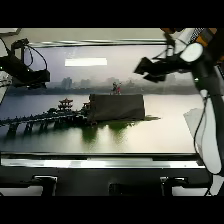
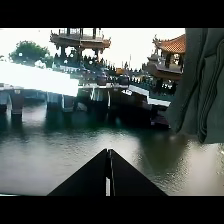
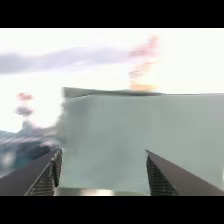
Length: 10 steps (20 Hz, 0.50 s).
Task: Fold the clothes and pants, and hang the long-sleeved shirts on hangers.
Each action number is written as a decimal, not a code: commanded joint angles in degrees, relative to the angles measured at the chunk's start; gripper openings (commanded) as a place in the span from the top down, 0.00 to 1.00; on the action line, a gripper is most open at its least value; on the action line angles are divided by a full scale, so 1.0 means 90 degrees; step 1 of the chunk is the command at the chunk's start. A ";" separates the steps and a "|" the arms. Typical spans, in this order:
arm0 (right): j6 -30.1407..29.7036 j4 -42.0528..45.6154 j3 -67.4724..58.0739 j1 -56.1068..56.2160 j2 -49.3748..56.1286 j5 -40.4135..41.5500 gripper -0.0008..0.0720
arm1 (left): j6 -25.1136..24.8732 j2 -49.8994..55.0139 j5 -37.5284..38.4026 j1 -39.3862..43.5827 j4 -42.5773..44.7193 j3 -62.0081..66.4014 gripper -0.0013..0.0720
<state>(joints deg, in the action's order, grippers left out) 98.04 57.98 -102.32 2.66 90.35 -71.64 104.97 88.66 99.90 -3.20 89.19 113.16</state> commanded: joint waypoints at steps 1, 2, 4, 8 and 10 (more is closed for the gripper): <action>-0.0746 -0.0160 0.0709 -0.1552 0.0068 -0.0551 0.19 | -0.0002 0.0005 0.0000 0.0000 0.0000 -0.0002 0.96; -0.1008 -0.0520 0.1098 -0.1817 0.0175 -0.0542 0.19 | -0.0002 0.0002 0.0000 0.0000 0.0000 -0.0002 0.95; -0.1620 -0.1168 0.1877 -0.2047 0.0427 -0.0498 0.19 | -0.0002 0.0005 0.0000 0.0000 0.0000 -0.0002 0.95; -0.2314 -0.1829 0.2691 -0.1829 0.1030 0.0056 0.19 | -0.0002 0.0007 -0.0002 0.0000 0.0000 -0.0002 0.96; -0.2494 -0.2079 0.2696 -0.1532 0.1367 0.0355 0.19 | 0.0000 0.0010 0.0000 0.0000 0.0000 -0.0002 0.95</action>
<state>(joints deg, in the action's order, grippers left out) 80.18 44.14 -80.73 -12.82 98.89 -71.81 104.95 88.68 99.90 -3.20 89.19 113.16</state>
